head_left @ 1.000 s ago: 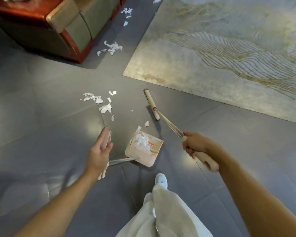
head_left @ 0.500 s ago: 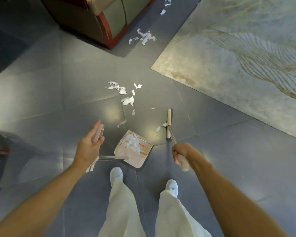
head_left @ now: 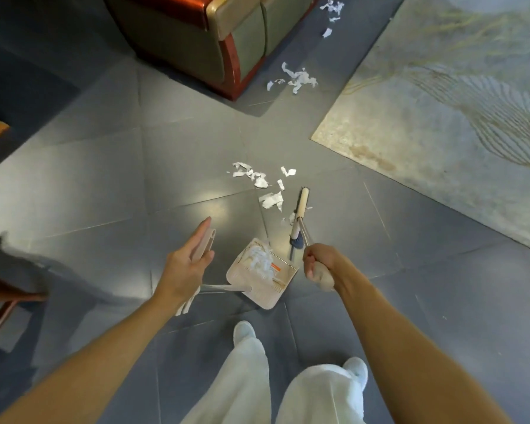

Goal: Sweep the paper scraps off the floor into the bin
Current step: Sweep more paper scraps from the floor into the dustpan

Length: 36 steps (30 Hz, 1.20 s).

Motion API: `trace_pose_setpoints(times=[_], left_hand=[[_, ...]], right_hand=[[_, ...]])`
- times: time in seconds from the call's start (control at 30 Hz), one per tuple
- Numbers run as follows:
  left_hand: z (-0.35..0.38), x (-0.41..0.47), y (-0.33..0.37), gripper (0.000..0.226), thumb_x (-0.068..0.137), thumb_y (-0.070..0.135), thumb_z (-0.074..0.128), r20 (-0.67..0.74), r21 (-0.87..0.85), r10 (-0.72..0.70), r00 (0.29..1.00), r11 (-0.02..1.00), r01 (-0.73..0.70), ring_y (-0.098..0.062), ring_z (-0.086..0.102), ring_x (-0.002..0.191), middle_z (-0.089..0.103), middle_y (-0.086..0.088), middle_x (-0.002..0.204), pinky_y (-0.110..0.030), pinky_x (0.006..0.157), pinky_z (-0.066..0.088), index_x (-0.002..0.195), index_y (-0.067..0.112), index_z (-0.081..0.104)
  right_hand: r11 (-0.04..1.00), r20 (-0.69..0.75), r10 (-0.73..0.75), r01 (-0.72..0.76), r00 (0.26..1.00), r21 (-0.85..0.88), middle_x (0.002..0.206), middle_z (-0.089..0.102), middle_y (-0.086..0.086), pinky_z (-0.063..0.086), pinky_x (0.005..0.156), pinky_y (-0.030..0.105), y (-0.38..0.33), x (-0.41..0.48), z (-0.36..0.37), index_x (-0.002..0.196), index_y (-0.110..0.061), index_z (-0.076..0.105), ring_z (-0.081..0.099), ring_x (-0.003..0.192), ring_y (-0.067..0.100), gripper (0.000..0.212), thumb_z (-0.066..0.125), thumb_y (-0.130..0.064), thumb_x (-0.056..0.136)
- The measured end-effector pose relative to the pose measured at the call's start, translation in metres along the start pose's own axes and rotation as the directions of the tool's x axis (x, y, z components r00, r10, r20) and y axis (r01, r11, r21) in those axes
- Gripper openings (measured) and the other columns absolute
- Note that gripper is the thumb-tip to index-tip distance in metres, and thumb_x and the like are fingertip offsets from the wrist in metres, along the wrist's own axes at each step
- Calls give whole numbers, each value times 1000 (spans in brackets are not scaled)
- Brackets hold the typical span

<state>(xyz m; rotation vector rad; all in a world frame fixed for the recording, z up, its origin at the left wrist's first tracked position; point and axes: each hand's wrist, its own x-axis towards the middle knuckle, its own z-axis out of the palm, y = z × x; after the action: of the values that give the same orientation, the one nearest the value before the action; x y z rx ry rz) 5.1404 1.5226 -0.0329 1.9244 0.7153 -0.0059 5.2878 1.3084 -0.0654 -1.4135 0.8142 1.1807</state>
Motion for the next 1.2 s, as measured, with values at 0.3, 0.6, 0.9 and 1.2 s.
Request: trace_pose_setpoints(times=[0.3,0.6,0.9,1.2], left_hand=[[-46,34,-15,64,94,4,54,-2,-67,-25,1000,997,24,-20,45,130,44,16,140,-35,110,35,123,59,36],[-48,55,-22,74,93,3,56,-109,-51,-92,990,995,87,13,59,96,54,13,132,-10,90,44,124,67,37],[38,111,30,61,95,4,52,-323,-149,-208,923,975,167,-10,65,83,59,-6,130,-20,77,42,144,34,33],[68,161,79,62,94,2,52,-445,-117,-212,870,977,178,-11,54,105,58,2,123,-13,84,37,146,30,33]], right_hand=[[993,24,-38,40,999,-115,55,39,6,33,31,16,-37,-5,28,65,-8,44,38,28,10,24,42,1,87],[842,-40,-280,225,959,-491,42,46,6,39,47,27,-98,13,21,77,-5,47,44,39,17,12,44,6,81],[720,-29,-330,231,944,-654,54,48,12,39,38,21,-206,39,-3,71,-2,50,43,31,15,16,44,5,84],[398,119,-337,255,934,-881,86,61,20,55,75,41,-282,92,-36,107,-1,56,57,70,29,23,52,-3,84]])
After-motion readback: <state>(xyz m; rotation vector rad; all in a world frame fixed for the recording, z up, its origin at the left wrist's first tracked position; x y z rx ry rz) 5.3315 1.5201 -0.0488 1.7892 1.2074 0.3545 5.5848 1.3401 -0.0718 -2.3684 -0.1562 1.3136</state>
